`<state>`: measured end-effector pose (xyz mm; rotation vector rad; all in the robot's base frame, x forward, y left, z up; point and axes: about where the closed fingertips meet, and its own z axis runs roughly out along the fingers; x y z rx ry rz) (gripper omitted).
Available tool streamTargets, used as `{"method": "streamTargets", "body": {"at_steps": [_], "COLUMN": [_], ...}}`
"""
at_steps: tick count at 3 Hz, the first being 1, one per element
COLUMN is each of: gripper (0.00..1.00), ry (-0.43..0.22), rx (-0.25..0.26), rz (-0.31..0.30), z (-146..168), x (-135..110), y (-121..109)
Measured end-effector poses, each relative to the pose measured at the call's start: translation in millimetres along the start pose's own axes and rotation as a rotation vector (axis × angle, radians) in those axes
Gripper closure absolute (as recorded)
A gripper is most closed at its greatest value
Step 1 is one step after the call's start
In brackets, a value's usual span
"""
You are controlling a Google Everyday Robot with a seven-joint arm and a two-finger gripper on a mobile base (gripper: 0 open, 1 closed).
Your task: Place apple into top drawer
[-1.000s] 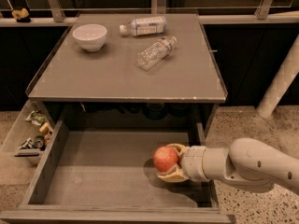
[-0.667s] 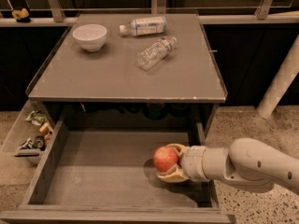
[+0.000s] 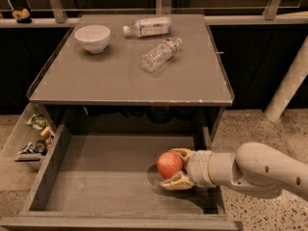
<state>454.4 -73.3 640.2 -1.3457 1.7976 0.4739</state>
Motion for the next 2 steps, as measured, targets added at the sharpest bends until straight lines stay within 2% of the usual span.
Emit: {"method": "streamTargets", "body": {"at_steps": [1, 2], "gripper": [0.0, 0.0], "ry": [0.0, 0.0], "rx": [0.0, 0.0], "rz": [0.0, 0.0], "z": [0.0, 0.0], "x": [0.0, -0.1], "y": [0.0, 0.0]}}
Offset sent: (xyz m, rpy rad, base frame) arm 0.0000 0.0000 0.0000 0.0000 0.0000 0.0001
